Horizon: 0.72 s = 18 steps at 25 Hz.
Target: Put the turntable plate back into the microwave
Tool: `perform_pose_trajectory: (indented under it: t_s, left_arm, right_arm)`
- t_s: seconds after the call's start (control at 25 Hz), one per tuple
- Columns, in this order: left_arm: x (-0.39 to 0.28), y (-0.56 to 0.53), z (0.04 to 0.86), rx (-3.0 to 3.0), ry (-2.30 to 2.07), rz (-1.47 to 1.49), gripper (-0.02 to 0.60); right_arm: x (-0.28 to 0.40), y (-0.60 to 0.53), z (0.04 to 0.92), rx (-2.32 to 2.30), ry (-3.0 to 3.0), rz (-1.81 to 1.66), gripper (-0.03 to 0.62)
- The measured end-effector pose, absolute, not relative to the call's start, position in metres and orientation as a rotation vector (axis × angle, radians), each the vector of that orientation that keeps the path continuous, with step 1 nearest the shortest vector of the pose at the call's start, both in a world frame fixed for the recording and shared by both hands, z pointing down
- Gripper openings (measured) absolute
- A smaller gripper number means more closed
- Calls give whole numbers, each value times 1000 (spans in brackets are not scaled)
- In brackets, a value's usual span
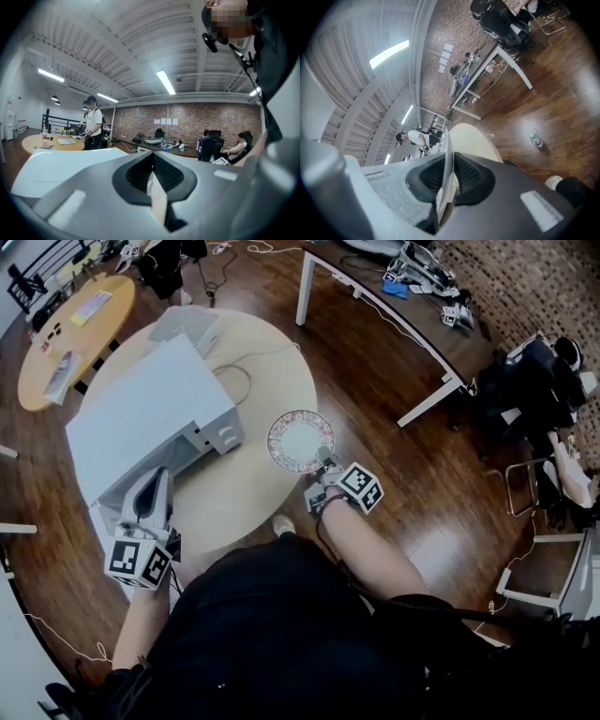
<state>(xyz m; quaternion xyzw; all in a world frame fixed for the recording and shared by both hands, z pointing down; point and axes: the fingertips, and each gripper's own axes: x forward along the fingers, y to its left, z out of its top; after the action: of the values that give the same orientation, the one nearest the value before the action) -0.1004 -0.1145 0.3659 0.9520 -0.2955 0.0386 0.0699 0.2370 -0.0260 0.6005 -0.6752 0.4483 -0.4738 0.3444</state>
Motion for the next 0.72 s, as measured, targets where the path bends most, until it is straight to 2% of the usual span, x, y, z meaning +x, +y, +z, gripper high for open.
perform_pose_trajectory:
  t_s: [0.72]
  left_arm:
    - [-102,-111,367,2892,-962,98,6]
  right_arm:
    - [241,-12,599,-1759,1160,-1257,26]
